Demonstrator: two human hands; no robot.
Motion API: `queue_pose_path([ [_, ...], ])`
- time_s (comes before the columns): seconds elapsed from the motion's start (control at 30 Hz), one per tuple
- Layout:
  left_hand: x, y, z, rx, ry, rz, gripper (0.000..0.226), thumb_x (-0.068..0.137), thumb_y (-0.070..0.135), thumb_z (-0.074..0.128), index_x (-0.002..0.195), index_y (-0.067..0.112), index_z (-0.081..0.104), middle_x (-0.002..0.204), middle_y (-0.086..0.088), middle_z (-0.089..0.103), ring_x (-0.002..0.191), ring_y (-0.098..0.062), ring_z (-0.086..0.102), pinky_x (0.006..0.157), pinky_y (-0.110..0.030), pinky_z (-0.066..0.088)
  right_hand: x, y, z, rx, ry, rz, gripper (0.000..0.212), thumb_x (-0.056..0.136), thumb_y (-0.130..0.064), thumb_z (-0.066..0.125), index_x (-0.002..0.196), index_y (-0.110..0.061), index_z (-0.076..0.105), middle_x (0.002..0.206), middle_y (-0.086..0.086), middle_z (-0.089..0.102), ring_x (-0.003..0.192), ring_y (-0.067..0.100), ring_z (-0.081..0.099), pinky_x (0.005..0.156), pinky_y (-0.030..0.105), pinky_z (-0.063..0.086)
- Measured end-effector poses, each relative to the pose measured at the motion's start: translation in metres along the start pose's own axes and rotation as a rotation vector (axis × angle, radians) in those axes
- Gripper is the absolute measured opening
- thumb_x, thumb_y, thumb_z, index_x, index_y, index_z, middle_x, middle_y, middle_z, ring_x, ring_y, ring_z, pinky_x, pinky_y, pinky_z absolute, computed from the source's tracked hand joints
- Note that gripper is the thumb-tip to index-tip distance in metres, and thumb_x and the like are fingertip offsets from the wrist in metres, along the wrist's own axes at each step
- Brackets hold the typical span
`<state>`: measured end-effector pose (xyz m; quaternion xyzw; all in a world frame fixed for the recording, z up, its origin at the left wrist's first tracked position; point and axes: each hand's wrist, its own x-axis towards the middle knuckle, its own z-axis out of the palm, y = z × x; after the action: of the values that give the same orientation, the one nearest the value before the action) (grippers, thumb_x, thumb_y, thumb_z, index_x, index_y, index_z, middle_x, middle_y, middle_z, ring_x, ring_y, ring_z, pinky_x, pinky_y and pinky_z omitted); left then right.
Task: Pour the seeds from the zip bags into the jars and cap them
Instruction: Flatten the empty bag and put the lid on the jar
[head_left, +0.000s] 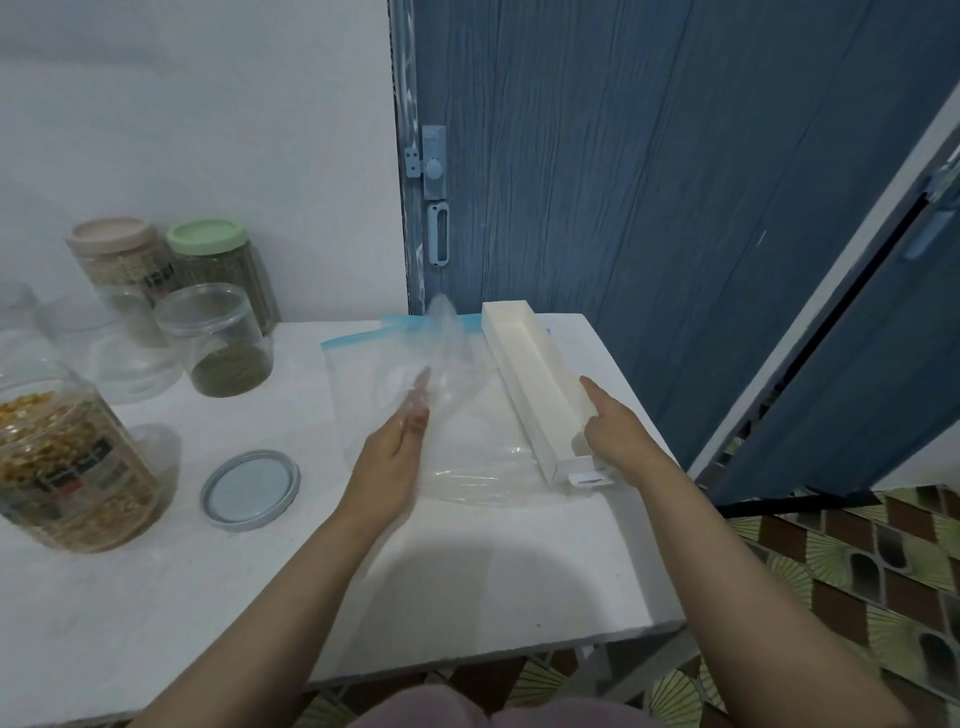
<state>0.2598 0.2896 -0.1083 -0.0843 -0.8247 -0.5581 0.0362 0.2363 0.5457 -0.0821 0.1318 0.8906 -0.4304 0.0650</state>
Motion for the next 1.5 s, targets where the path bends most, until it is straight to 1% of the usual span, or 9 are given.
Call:
queue_pose_path([
  [0.07,0.004,0.007,0.001,-0.009,0.012,0.025,0.045,0.100,0.052,0.026,0.145,0.054,0.024,0.139,0.040,0.030,0.137,0.010,0.024,0.110,-0.002,0.014,0.000,0.005,0.000,0.047,0.041,0.009,0.070,0.097,0.004,0.028,0.158,-0.028,0.021,0.158,0.000,0.033,0.136,0.025,0.039,0.093,0.023,0.033],
  [0.17,0.013,-0.003,0.007,0.462,-0.204,0.111,0.047,0.095,0.062,0.012,0.140,0.063,0.003,0.159,0.027,0.016,0.152,-0.013,0.005,0.123,-0.047,-0.002,-0.003,0.012,0.001,0.170,0.150,-0.001,0.064,0.099,0.002,0.026,0.156,-0.027,0.028,0.154,-0.002,0.037,0.129,0.020,0.042,0.097,0.020,0.029],
  [0.3,0.014,-0.031,0.021,0.898,-0.431,0.156,0.066,0.081,0.073,-0.007,0.146,0.061,-0.007,0.166,0.013,-0.005,0.153,-0.029,-0.008,0.118,-0.063,-0.007,-0.017,0.020,-0.007,0.209,0.305,-0.087,0.064,0.100,0.004,0.027,0.154,-0.030,0.033,0.126,0.004,0.055,0.108,0.020,0.051,0.091,0.024,0.038],
  [0.43,0.014,-0.045,0.024,0.979,-0.465,0.165,0.077,0.077,0.077,-0.007,0.151,0.055,-0.002,0.166,0.014,-0.005,0.154,-0.027,-0.009,0.119,-0.060,-0.008,-0.032,0.019,-0.013,-0.034,0.565,-0.336,0.068,0.099,0.008,0.036,0.155,-0.031,0.029,0.144,0.004,0.051,0.126,0.025,0.050,0.110,0.041,0.041],
  [0.57,0.013,-0.043,0.024,0.838,-0.466,0.129,0.078,0.078,0.081,-0.010,0.149,0.058,0.009,0.165,0.019,-0.002,0.153,-0.019,-0.013,0.119,-0.054,-0.015,-0.041,-0.006,-0.013,-0.009,0.663,-0.569,0.066,0.100,0.007,0.037,0.156,-0.027,0.028,0.154,-0.002,0.042,0.134,0.021,0.044,0.115,0.035,0.033],
  [0.77,0.009,-0.028,0.018,0.514,-0.216,0.140,0.057,0.102,0.051,0.018,0.154,0.031,0.031,0.160,0.015,0.029,0.152,-0.006,0.009,0.123,-0.029,-0.007,-0.028,-0.059,0.003,0.164,0.277,-0.350,0.066,0.100,0.005,0.028,0.156,-0.030,0.029,0.115,-0.002,0.048,0.103,0.013,0.047,0.085,0.011,0.034],
  [1.0,0.007,-0.041,0.012,0.676,0.130,-0.084,0.054,0.104,0.033,0.040,0.155,0.018,0.029,0.166,-0.004,0.014,0.154,-0.028,0.003,0.123,-0.045,-0.002,-0.009,-0.049,0.031,-0.119,0.010,-0.087,0.069,0.094,-0.002,0.029,0.155,-0.035,0.026,0.141,0.007,0.051,0.120,0.032,0.052,0.103,0.045,0.045],
  [1.17,0.006,-0.052,0.009,0.578,0.079,-0.181,0.058,0.105,0.032,0.038,0.157,0.010,0.023,0.167,-0.005,0.010,0.154,-0.022,-0.002,0.125,-0.036,0.007,-0.018,-0.026,0.034,-0.026,0.091,-0.077,0.073,0.092,0.004,0.030,0.156,-0.030,0.028,0.127,0.009,0.058,0.100,0.025,0.054,0.083,0.028,0.048],
  [1.5,0.005,-0.048,0.011,0.598,0.055,-0.176,0.062,0.104,0.044,0.037,0.158,0.021,0.018,0.167,-0.002,0.003,0.154,-0.018,0.004,0.123,-0.031,0.000,-0.073,-0.008,0.023,0.093,0.299,-0.159,0.056,0.102,-0.001,0.034,0.151,-0.028,0.032,0.111,-0.002,0.048,0.098,0.015,0.047,0.082,0.025,0.038],
])
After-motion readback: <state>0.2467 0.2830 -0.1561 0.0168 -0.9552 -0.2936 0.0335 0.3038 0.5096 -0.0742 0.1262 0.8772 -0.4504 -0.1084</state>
